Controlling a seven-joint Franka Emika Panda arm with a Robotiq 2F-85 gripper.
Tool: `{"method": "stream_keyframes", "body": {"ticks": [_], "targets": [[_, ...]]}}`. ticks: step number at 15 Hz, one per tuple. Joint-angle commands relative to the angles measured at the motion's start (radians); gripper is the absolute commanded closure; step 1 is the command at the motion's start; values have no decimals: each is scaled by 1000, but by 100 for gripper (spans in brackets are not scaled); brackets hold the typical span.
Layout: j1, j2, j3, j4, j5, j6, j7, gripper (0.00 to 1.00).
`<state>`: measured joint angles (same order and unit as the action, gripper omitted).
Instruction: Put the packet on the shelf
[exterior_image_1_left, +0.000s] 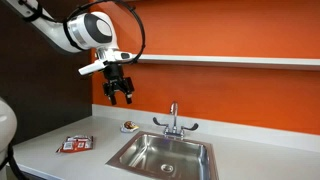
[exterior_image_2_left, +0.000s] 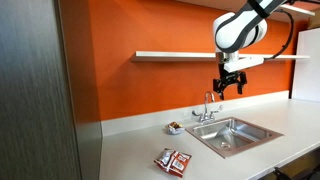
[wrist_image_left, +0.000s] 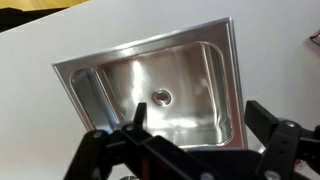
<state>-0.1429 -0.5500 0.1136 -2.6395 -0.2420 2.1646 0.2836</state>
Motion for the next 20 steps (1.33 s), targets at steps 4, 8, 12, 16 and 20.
{"method": "stream_keyframes", "body": {"ticks": [4,8,12,16,20], "targets": [[56,17,-37,-1,20,52,-69,0],[136,26,-63,-12,61,131,-197,0],[233,45,-104,-4,170,130,-379,0],[272,83,-90,16,198,94,-446,0],[302,145,-65,30,192,88,-451,0]]}}
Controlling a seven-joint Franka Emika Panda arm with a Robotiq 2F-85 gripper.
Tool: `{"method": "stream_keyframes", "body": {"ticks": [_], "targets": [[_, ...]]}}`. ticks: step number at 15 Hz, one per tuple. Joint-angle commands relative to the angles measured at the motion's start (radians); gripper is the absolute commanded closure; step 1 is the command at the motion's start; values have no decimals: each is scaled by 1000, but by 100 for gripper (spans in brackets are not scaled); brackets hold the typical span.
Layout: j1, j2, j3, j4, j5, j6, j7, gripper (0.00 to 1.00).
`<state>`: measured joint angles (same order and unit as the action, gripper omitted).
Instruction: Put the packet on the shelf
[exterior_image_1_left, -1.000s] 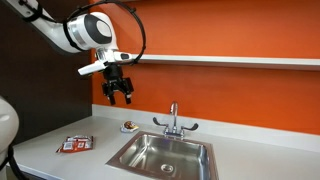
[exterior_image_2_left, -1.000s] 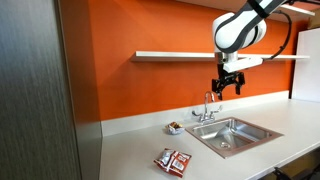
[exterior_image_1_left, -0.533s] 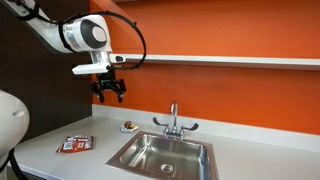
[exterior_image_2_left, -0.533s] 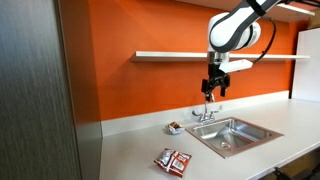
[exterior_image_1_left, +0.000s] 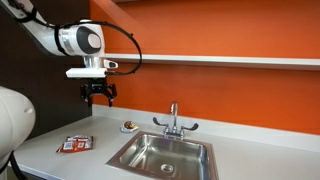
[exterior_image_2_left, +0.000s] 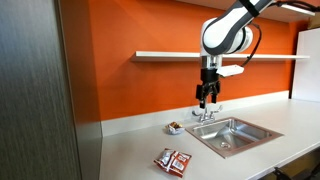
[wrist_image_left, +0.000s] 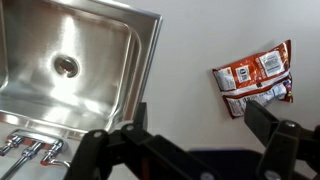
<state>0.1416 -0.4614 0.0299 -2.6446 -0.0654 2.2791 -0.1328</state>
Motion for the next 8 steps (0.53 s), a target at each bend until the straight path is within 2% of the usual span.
{"method": "stream_keyframes", "body": {"ticks": [1,8], "targets": [[28,71,21,38,22,-27,-40,0],[85,200,69,68,74,-7,-25,0]]}}
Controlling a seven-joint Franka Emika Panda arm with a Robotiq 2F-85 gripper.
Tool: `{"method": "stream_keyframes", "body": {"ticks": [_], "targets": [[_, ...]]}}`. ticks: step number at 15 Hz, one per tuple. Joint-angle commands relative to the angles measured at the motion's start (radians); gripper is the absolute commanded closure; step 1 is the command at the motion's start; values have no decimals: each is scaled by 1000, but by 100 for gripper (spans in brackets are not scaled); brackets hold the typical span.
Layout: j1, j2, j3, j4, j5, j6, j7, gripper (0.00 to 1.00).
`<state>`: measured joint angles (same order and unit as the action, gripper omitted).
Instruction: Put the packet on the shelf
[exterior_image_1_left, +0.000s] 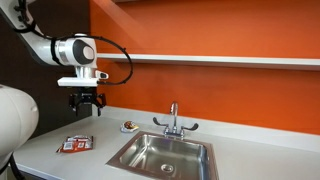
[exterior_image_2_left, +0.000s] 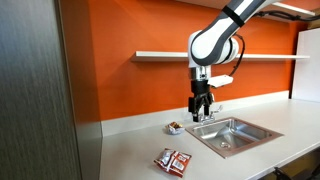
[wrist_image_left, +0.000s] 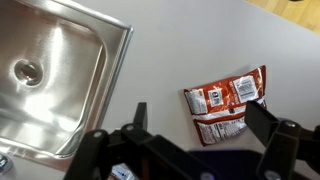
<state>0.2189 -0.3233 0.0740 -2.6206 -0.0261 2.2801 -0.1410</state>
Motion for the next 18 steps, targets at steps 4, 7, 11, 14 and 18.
{"method": "stream_keyframes", "body": {"ticks": [4,7,11,14,18], "targets": [[14,125,50,62,65,33,8,0],[9,173,69,71,57,115,32,0],[-1,272,87,89,0,237,77,0],[1,348,93,118,-34,234,114,0],[10,428,98,161,-55,233,132,0]]}}
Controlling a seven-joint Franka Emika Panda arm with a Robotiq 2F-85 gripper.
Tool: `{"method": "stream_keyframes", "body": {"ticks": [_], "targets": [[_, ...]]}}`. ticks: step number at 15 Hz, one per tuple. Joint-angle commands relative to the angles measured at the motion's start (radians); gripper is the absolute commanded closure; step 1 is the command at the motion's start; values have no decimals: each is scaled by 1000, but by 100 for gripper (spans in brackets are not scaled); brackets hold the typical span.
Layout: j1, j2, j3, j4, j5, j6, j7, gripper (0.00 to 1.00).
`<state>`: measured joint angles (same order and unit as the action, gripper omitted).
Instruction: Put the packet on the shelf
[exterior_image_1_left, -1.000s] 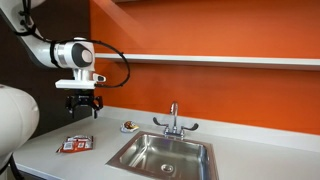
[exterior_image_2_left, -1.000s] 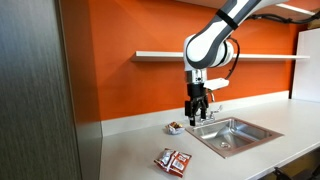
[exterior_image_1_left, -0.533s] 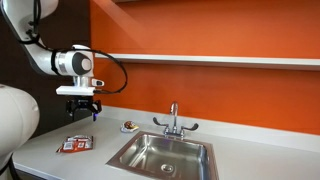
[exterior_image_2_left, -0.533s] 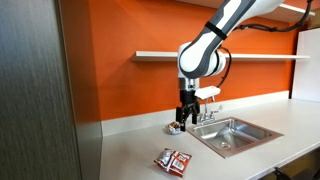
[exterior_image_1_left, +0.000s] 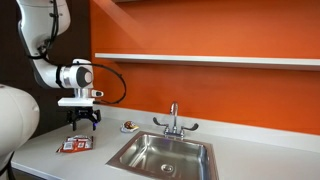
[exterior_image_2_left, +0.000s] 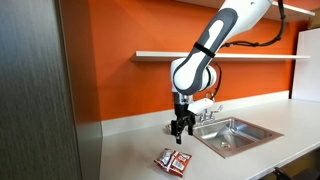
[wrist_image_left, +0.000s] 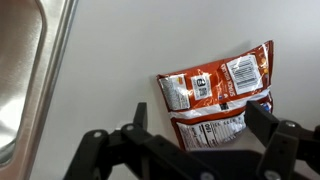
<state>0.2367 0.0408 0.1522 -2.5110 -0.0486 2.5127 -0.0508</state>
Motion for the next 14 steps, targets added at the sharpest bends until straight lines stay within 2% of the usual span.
{"method": "stream_keyframes", "body": {"ticks": [1,14], "targets": [[-6,80,22,62,-30,2,38,0],[20,216,55,149,-13,-8,23,0]]}}
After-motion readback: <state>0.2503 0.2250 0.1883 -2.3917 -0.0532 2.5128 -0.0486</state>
